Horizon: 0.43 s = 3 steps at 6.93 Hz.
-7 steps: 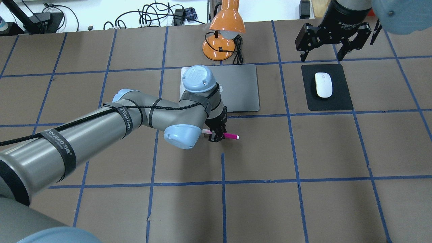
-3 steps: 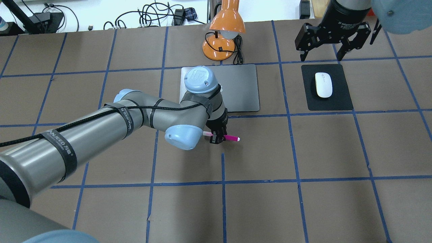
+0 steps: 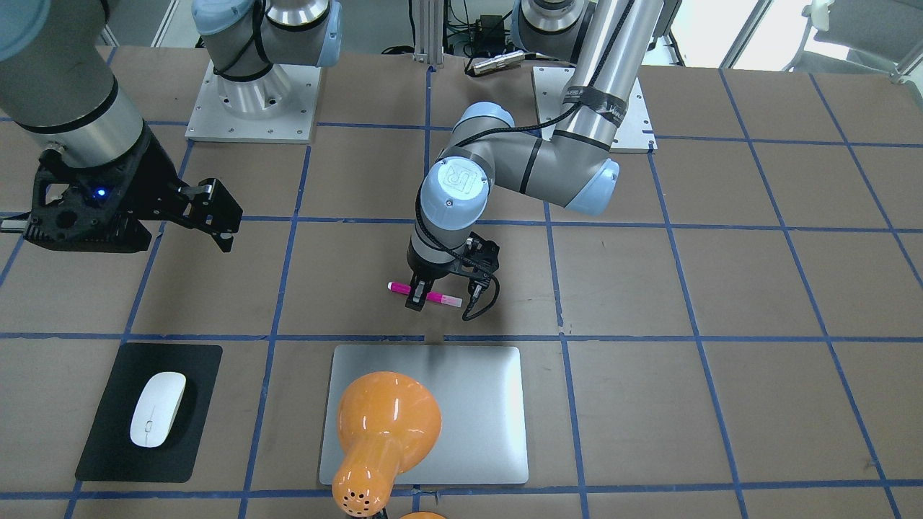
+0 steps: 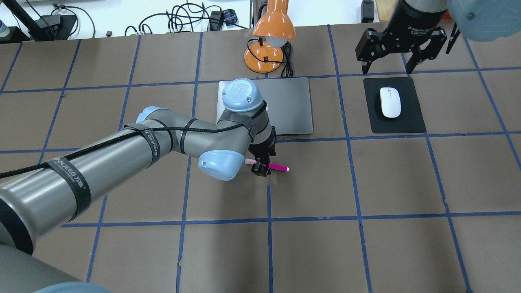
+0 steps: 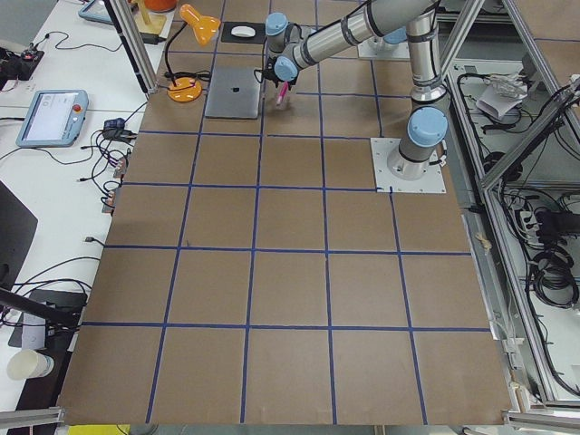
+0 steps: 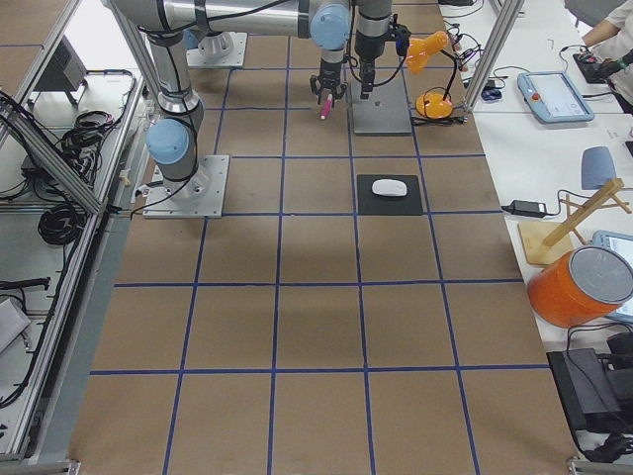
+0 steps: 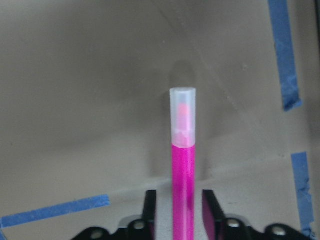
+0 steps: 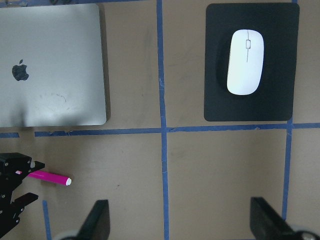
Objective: Place pen and mouse around notebook
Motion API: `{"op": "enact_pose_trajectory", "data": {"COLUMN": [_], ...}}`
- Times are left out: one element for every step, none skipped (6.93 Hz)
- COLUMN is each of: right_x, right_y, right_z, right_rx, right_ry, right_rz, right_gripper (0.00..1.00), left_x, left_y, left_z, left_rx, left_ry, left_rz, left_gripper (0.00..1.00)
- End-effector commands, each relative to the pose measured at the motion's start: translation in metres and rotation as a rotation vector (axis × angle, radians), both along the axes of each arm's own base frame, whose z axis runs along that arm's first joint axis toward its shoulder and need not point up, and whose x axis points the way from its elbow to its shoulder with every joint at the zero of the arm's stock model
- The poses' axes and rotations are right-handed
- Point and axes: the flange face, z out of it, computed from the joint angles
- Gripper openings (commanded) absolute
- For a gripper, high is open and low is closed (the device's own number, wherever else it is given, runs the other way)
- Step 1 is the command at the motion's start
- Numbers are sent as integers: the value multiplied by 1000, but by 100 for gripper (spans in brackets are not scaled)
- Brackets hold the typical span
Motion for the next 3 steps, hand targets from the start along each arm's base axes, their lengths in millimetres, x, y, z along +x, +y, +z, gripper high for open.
{"op": "enact_pose_trajectory", "data": {"right_x": [0,0,0], "right_y": [0,0,0], "right_z": [-1,0,0], "right_rx": [1,0,0], "right_ry": [0,0,0], "right_rz": [0,0,2], "right_gripper": [100,100,100], "left_x": [6,15,40], "left_y": [-12,-28,-50], "left_z": [27,45,62], "left_rx": [-26,-34,-25], "left_ry": [12,17,25], "left_rz": [-164,-302,-401], "left_gripper": [98,98,100]}}
